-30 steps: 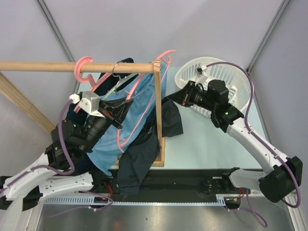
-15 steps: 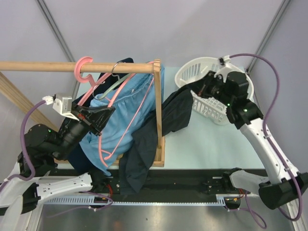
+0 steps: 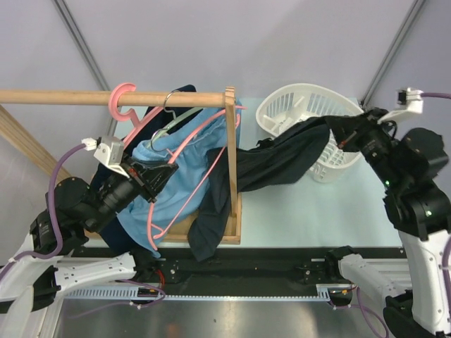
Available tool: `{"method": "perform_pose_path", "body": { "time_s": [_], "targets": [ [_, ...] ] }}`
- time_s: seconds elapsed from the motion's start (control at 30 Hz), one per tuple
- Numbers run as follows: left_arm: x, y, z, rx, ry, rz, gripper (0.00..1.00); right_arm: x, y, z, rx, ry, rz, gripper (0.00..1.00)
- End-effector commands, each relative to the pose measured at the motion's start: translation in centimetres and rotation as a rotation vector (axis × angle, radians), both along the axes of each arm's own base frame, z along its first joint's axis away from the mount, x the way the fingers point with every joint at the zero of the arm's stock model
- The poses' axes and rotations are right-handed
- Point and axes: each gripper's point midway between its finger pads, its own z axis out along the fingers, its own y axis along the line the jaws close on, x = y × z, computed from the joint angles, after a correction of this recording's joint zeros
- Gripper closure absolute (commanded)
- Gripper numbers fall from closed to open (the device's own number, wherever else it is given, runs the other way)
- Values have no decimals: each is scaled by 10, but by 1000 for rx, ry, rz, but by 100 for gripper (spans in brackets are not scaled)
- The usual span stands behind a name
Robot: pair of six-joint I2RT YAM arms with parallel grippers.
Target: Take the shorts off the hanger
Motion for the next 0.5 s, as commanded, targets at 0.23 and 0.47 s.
{"method": "perform_pose_path", "body": {
  "time_s": [0.23,0.47],
  "targets": [
    [-9,-6,1,-21,46,-53,100,-34,-19,66,-11,-153,-42,100],
    [-9,-7,0,-20,53,-54,100,-21,-1,72,-1,-159,39,100]
  ]
}}
